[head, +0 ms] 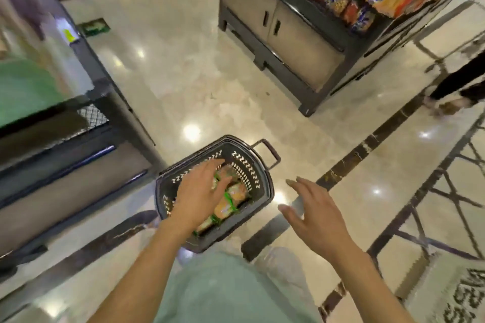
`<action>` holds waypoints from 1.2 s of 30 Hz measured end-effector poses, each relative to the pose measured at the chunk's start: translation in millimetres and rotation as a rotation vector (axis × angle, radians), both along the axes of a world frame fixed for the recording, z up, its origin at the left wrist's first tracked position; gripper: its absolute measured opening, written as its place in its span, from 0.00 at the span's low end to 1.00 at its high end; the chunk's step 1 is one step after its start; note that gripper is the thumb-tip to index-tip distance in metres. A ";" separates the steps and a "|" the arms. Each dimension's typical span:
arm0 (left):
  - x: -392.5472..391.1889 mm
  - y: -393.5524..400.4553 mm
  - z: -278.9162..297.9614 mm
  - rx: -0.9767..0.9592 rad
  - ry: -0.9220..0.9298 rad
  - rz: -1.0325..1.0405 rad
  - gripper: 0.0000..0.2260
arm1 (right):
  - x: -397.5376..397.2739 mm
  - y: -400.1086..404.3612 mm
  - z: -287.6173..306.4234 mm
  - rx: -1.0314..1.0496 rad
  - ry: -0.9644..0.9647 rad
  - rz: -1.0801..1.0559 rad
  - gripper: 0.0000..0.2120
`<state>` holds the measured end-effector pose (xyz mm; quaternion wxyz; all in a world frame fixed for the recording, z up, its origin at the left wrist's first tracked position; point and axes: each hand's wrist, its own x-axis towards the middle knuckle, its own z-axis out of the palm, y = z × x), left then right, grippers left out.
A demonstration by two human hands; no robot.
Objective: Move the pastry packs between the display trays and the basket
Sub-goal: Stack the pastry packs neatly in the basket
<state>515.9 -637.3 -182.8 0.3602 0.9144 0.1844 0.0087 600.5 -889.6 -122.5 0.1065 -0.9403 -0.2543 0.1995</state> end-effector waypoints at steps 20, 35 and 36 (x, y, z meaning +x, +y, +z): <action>35.1 -21.2 -349.9 -0.195 0.315 0.795 0.19 | 156.1 153.1 -448.7 -0.318 0.416 0.960 0.31; 35.2 18.1 -556.8 -0.018 0.329 0.606 0.22 | 115.6 161.0 -664.8 -0.305 0.133 1.252 0.33; 40.9 23.2 -559.1 -0.009 0.326 0.591 0.22 | 115.6 159.4 -663.6 -0.276 0.148 1.229 0.32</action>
